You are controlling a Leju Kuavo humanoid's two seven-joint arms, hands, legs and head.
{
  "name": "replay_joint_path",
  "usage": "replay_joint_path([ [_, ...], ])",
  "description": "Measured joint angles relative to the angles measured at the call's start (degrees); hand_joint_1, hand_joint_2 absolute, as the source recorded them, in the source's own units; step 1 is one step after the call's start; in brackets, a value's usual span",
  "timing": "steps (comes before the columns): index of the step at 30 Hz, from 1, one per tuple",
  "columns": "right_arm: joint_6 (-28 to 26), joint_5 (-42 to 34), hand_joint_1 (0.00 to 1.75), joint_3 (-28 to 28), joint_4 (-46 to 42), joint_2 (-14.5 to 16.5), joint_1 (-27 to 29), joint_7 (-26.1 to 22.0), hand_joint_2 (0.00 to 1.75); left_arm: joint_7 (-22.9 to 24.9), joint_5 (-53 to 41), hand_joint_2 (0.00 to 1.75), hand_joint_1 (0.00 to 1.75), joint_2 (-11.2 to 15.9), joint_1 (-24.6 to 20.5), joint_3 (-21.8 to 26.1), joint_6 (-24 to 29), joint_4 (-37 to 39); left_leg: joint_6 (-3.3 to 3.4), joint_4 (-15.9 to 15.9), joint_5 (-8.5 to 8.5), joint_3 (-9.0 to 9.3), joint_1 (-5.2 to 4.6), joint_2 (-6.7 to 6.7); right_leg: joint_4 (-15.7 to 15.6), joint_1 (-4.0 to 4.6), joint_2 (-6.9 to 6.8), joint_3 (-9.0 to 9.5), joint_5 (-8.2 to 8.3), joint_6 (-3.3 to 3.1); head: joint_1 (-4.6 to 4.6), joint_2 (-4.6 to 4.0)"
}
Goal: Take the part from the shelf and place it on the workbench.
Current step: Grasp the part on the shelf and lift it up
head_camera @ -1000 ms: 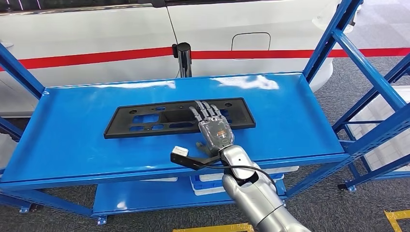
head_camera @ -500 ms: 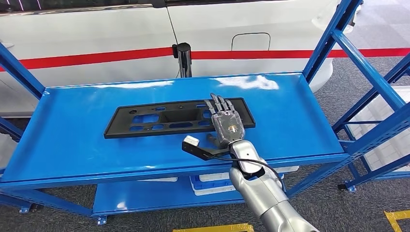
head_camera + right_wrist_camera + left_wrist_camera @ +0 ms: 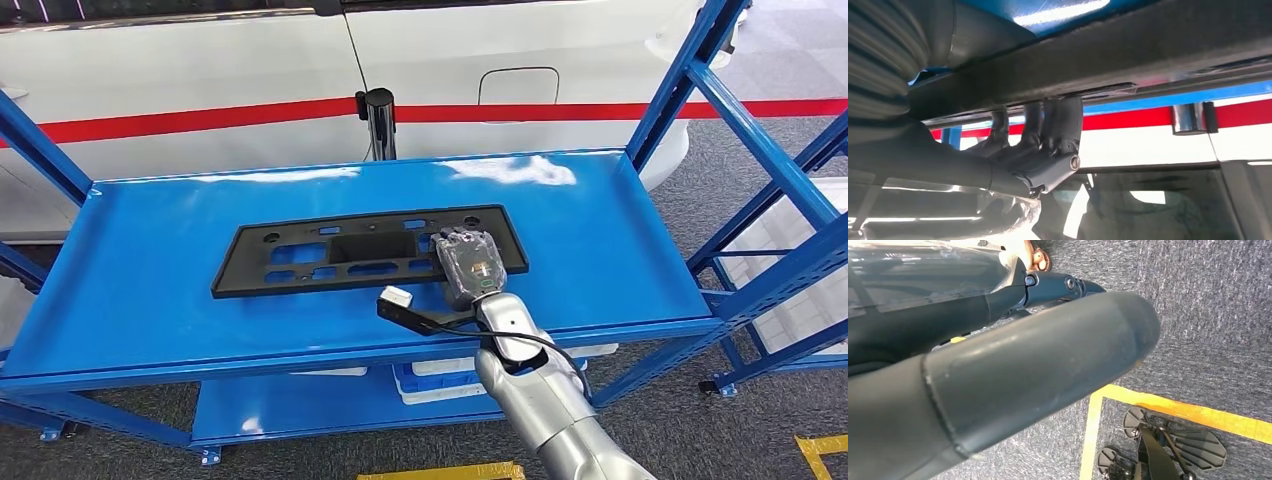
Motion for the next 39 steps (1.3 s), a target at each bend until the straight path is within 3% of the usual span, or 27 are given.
replay_joint_path([
  [9, 0.01, -2.07, 1.75, -0.35, -1.43, 0.23, 1.25, -2.80, 1.75, -3.65, 0.57, 0.00, 0.00, -0.02, -0.02, 1.41, -1.46, 0.00, 0.00, 0.00, 0.00, 0.00, 0.00, 0.00, 0.00, 0.00, 0.00, -0.01, 0.00, 0.00, -0.01, 0.00],
  [16, 0.60, -6.05, 1.75, -1.31, -7.01, -0.14, 3.99, -4.99, 1.75, -13.25, 1.55, 0.00, 0.00, -0.15, -0.05, 2.86, -4.17, -0.02, 0.00, 0.00, 0.00, -0.02, -0.01, 0.00, 0.00, -0.02, 0.00, -0.03, 0.00, 0.00, 0.00, -0.01],
  [21, 0.95, -7.24, 1.75, -1.67, -10.64, -0.44, 5.17, -5.75, 1.75, -16.36, 1.60, 0.00, 0.00, -0.30, -0.05, 3.28, -5.00, -0.02, 0.00, 0.01, 0.00, -0.02, -0.01, 0.00, 0.00, -0.02, 0.00, -0.04, 0.00, 0.00, -0.01, 0.00],
  [26, 0.69, -10.74, 1.75, -1.87, -18.93, -1.08, 7.35, -7.74, 1.75, -24.08, 3.00, 0.00, 0.00, -0.52, -0.19, 4.59, -10.66, -0.02, 0.00, 0.02, 0.00, -0.05, -0.01, -0.01, 0.00, -0.02, 0.00, -0.05, 0.00, 0.00, -0.01, 0.00],
  [32, 0.55, -11.73, 1.75, -1.15, -33.35, -2.80, 9.47, -7.98, 1.75, -25.69, 1.52, 0.00, 0.00, -0.57, -0.31, 5.16, -14.27, -0.02, -0.01, 0.01, -0.03, -0.08, -0.01, 0.00, 0.00, -0.03, 0.00, -0.08, -0.01, 0.00, -0.01, -0.01],
  [38, 0.26, -11.85, 1.75, -0.58, -38.84, -4.07, 10.26, -8.09, 1.75, -25.80, 0.98, 0.00, 0.00, -0.57, -0.48, 5.20, -14.47, -0.02, -0.01, 0.01, -0.04, -0.05, 0.00, 0.00, 0.00, -0.02, 0.00, -0.06, -0.01, 0.00, -0.01, -0.01],
  [39, -0.11, -11.85, 1.75, -0.47, -39.31, -4.27, 10.31, -8.27, 1.75, -25.85, 0.65, 0.44, 0.00, -0.57, -0.49, 5.20, -14.44, -0.02, -0.01, 0.01, -0.04, -0.05, 0.00, 0.00, 0.00, -0.02, 0.00, -0.05, 0.00, 0.00, -0.01, -0.01],
])
